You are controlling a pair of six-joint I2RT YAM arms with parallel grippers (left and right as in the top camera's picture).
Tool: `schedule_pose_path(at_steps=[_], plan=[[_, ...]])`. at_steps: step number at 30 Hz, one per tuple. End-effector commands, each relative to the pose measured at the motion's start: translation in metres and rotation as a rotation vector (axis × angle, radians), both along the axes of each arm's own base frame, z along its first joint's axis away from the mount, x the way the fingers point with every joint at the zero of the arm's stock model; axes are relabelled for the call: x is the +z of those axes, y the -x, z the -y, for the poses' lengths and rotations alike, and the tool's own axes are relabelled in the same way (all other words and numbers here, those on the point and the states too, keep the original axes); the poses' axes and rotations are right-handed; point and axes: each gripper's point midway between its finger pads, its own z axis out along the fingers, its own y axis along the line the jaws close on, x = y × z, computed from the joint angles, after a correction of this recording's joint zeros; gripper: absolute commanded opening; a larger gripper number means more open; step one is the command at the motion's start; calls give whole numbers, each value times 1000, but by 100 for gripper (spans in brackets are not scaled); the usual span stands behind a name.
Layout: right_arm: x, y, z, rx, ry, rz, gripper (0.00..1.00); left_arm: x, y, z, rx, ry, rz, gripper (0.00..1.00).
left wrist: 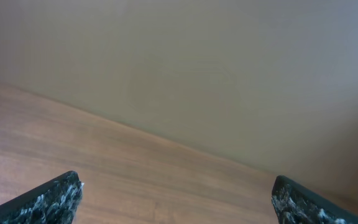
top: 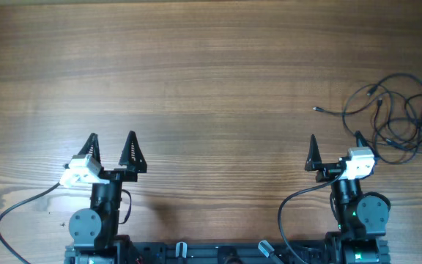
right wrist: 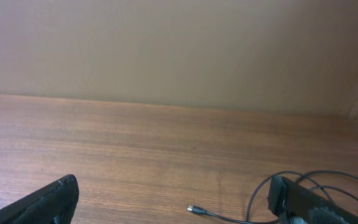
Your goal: Untangle cables
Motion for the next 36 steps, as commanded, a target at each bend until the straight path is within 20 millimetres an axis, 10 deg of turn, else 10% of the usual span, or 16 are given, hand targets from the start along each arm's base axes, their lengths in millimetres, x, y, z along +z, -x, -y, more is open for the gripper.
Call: schedule_pose_path(at_steps=[1, 15, 36], plan=[[3, 1, -1, 11, -1, 14, 100, -5, -1, 0, 4, -48, 4, 100], [3, 1, -1, 11, -1, 14, 100, -51, 0, 18, -103, -191, -168, 100], [3, 1, -1, 11, -1, 14, 100, -51, 0, 20, -111, -198, -168, 100]])
